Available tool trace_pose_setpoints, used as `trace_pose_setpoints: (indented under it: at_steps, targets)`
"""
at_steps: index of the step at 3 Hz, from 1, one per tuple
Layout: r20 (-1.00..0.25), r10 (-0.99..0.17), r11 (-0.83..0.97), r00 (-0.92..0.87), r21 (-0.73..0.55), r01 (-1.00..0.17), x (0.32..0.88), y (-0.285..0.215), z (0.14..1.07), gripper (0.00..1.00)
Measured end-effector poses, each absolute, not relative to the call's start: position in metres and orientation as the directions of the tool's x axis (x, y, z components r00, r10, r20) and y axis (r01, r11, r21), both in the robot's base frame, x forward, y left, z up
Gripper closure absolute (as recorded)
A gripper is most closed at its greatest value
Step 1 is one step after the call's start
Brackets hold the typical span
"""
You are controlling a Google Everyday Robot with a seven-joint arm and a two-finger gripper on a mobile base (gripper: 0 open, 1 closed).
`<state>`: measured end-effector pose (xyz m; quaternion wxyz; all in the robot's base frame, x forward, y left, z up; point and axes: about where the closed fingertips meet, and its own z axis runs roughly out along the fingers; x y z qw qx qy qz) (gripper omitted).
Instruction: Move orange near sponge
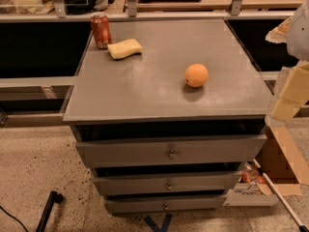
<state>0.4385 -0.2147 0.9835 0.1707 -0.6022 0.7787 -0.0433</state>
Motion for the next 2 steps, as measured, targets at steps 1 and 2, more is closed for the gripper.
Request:
trace_pose_setpoints:
  at_steps: [1,2]
  targets:
    - [-0.214,-0.953,0.271,-0.216,-0.273,-0.923,0.438,-0.215,0.984,0.00]
    - [-0.264,-0.946,0.267,-0.191,-0.292,-0.918,0.459,-0.211,0.983,0.00]
